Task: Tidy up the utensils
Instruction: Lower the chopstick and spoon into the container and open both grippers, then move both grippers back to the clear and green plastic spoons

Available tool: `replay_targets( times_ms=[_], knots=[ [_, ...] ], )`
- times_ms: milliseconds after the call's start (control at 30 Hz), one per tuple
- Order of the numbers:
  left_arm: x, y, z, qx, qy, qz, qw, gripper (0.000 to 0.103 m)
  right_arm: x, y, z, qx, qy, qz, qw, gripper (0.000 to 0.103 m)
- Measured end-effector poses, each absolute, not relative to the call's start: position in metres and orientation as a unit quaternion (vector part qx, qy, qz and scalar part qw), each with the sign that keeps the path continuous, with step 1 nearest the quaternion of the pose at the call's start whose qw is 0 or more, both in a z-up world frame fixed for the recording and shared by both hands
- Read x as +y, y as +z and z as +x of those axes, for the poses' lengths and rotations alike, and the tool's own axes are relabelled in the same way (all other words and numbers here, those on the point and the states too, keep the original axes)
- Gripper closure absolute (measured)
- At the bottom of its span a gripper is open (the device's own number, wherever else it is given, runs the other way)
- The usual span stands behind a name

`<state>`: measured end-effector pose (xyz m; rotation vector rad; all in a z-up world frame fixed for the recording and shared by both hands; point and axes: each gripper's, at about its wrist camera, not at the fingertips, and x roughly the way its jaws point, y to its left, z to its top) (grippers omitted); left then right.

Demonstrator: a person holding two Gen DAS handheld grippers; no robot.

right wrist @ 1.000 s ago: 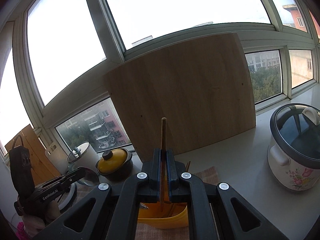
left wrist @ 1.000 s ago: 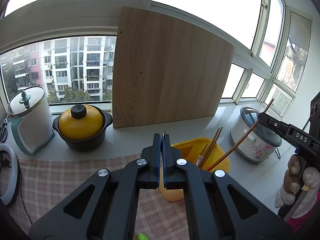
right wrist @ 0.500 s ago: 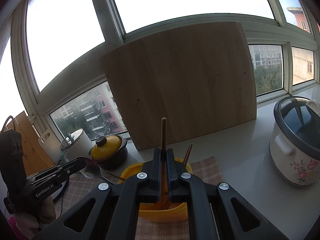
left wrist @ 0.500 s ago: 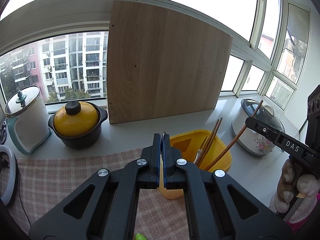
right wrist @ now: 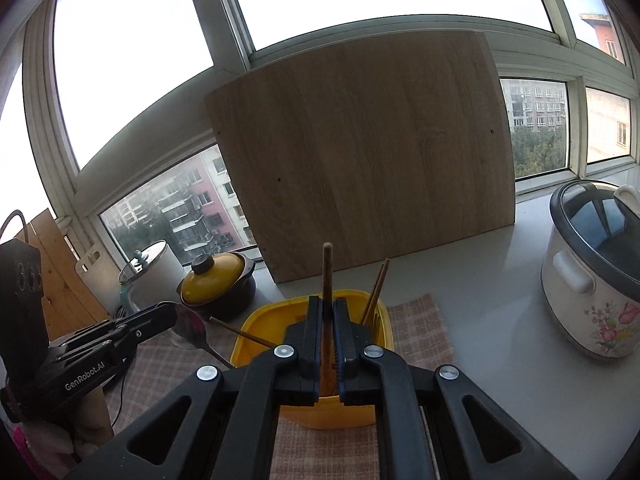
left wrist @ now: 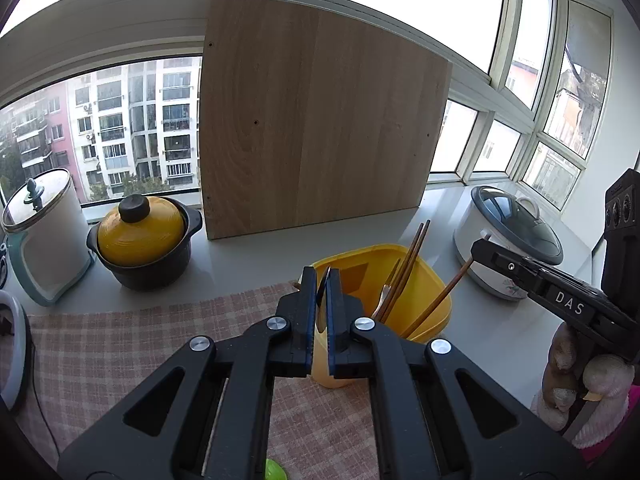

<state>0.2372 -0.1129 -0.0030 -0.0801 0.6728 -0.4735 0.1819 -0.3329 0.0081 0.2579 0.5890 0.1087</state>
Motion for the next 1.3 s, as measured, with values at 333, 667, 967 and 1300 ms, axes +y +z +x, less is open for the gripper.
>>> replay_targets(
  times_ms=[333, 667, 967, 1300],
  knots=[
    [-0.109, 0.0, 0.23, 0.324, -0.233, -0.053, 0.915, 0.073, -0.333, 0.006, 0.172, 0.293, 0.048, 0.122, 0.947, 0.07],
    [-0.099, -0.001, 0.217, 0.324, -0.23, -0.062, 0.915, 0.057, -0.335, 0.008, 0.15, 0.276, 0.032, 0.125, 0.952, 0.025],
    [-0.085, -0.001, 0.199, 0.313, -0.224, -0.059, 0.921, 0.027, -0.334, 0.009, 0.133, 0.27, 0.024, 0.129, 0.954, 0.0],
    [-0.048, -0.015, 0.188, 0.334, -0.202, -0.046, 0.919, 0.023, -0.326, -0.002, 0.119, 0.288, 0.051, 0.121, 0.949, 0.0]
  ],
)
